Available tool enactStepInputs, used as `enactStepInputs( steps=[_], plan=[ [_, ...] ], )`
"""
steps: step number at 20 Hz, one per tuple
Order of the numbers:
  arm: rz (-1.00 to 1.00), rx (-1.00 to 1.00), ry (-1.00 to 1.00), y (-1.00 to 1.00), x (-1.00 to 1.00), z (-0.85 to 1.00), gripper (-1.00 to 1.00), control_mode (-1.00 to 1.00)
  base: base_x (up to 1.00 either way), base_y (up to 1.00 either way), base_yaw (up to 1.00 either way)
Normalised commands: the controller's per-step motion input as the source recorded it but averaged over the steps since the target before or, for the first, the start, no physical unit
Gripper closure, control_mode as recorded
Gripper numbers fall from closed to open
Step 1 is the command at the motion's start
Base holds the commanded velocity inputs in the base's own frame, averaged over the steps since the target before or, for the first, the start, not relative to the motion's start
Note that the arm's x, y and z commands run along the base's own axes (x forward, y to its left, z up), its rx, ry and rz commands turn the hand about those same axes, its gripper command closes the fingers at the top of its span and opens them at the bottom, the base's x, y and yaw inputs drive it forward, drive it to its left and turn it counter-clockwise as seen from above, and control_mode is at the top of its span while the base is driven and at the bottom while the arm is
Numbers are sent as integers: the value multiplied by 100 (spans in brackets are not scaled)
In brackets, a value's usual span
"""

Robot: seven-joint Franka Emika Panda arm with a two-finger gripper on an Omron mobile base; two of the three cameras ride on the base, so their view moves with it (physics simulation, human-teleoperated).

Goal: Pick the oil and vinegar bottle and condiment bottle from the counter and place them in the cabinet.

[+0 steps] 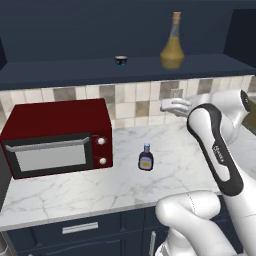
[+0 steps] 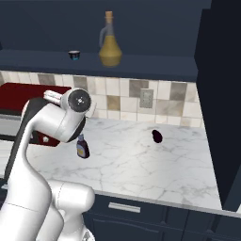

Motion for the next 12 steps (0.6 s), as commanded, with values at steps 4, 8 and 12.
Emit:
enactStepInputs(
  steps=[4, 8, 12],
  plan=[
    [13, -9, 9, 0, 1, -42, -100, -100, 0, 0, 0],
    [14, -11, 8, 0, 2, -40, -100, -100, 0, 0, 0],
    [13, -11, 3, 0, 8, -36, -100, -100, 0, 0, 0]
  ],
)
